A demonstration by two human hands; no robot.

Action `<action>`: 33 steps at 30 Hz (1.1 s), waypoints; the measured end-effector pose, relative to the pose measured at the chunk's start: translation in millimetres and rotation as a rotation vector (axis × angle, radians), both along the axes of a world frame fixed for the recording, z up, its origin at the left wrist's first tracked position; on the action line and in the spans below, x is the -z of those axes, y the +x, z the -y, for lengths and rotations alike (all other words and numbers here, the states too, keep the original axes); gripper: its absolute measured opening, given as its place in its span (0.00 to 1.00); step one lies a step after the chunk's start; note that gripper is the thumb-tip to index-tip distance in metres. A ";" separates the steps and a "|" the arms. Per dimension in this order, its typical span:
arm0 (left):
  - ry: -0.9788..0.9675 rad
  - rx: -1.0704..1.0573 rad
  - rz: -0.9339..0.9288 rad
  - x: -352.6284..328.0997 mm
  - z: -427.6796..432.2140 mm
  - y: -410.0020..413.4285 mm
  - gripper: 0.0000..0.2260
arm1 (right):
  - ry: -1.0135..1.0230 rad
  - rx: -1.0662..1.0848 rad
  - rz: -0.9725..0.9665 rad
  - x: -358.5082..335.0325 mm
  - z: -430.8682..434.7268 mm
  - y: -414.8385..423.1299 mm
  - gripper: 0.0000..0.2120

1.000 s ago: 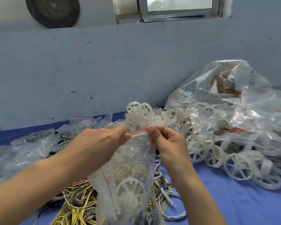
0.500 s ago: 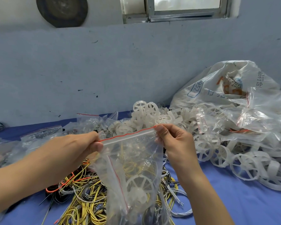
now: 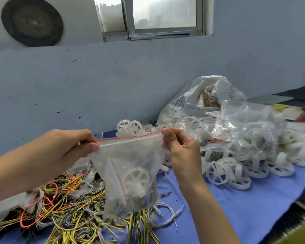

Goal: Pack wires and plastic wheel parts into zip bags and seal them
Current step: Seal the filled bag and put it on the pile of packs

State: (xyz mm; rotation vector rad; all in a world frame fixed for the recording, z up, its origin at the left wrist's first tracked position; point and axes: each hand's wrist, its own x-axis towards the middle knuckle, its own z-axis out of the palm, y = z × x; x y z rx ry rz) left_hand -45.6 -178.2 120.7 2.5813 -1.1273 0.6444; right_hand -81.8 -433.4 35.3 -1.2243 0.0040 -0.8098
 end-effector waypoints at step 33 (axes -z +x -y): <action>-0.535 0.183 -1.289 96.8 455.1 142.3 0.06 | -1.138 0.541 -0.726 -13.1 291.6 179.2 0.16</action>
